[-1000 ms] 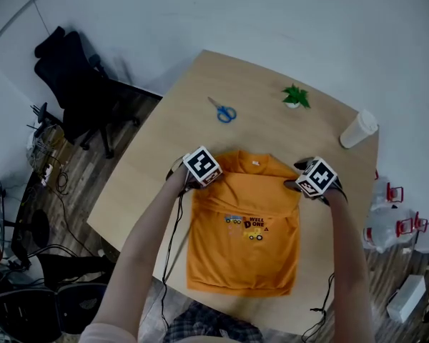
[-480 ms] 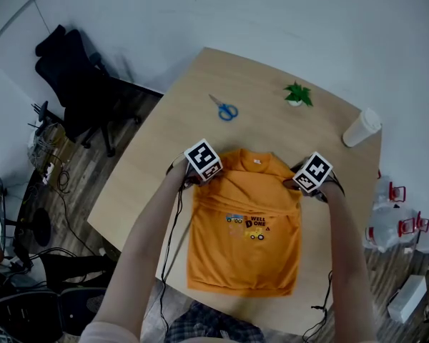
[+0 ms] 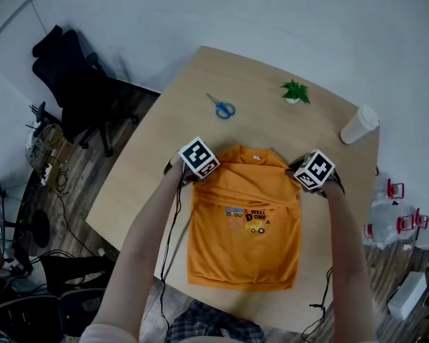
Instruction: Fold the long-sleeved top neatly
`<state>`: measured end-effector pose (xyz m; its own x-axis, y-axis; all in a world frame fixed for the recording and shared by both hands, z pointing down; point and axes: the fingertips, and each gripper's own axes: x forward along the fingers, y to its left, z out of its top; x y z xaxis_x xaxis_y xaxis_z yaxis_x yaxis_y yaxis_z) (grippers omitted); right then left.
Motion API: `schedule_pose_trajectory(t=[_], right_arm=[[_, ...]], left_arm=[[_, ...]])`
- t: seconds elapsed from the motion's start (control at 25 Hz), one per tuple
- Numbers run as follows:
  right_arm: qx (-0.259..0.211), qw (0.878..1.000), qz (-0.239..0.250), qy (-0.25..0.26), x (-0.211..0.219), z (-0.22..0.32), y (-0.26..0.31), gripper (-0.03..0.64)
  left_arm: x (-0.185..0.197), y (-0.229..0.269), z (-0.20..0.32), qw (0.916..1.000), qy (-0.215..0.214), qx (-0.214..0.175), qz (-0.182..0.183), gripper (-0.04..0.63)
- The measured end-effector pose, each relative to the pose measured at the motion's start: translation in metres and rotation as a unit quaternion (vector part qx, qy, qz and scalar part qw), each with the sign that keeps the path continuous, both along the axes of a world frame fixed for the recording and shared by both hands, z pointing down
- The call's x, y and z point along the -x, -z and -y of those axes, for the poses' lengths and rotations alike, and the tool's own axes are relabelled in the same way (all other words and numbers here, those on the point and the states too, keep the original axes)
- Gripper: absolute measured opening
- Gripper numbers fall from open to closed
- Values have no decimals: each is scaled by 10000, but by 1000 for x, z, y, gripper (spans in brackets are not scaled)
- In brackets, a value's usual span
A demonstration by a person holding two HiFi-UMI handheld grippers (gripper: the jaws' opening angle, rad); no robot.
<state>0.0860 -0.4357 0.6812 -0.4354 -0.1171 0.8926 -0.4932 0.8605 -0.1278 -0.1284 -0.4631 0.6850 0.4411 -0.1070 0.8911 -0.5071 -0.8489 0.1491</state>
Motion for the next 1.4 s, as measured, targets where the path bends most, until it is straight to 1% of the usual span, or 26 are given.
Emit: schedule_pose_trajectory(t=[0.12, 0.2, 0.28, 0.36, 0.44, 0.6, 0.8, 0.96, 1.12, 1.24, 1.4], right_arm=[[-604, 9974, -161, -365, -8, 21, 9, 42], [-1030, 9931, -291, -479, -12, 31, 18, 41], [-1383, 9885, -374, -480, -12, 35, 28, 41], [-1546, 9862, -391, -438, -12, 34, 37, 42], [-1618, 9854, -444, -293, -12, 26, 45, 43], [-1948, 9794, -512, 130, -11, 8, 64, 43], [-2347, 9702, -430, 429, -8, -26, 88, 44], [-2512, 9646, -344, 722, -5, -62, 100, 44], [-2630, 9591, -286, 1012, -3, -104, 107, 44], [-2716, 9551, -253, 1159, -3, -137, 108, 44], [-2718, 9528, -227, 1336, -1, -176, 101, 44]], left_arm=[[-4, 13, 16, 9985, 266, -460, -102, 63], [-5, 22, 23, 9961, 296, -836, 0, 63], [-6, 32, 29, 9916, 304, -1255, 117, 63], [-9, 45, 32, 9855, 247, -1675, 141, 64], [-13, 55, 28, 9792, 104, -2017, 179, 64], [-14, 74, 9, 9670, -131, -2528, 302, 64], [-14, 93, -28, 9541, -493, -2927, 406, 66], [-14, 107, -61, 9520, -611, -2983, 297, 66], [-16, 117, -102, 9477, -834, -3072, 224, 66], [-17, 118, -139, 9463, -890, -3104, 154, 66], [-17, 108, -183, 9419, -1053, -3183, 199, 67]])
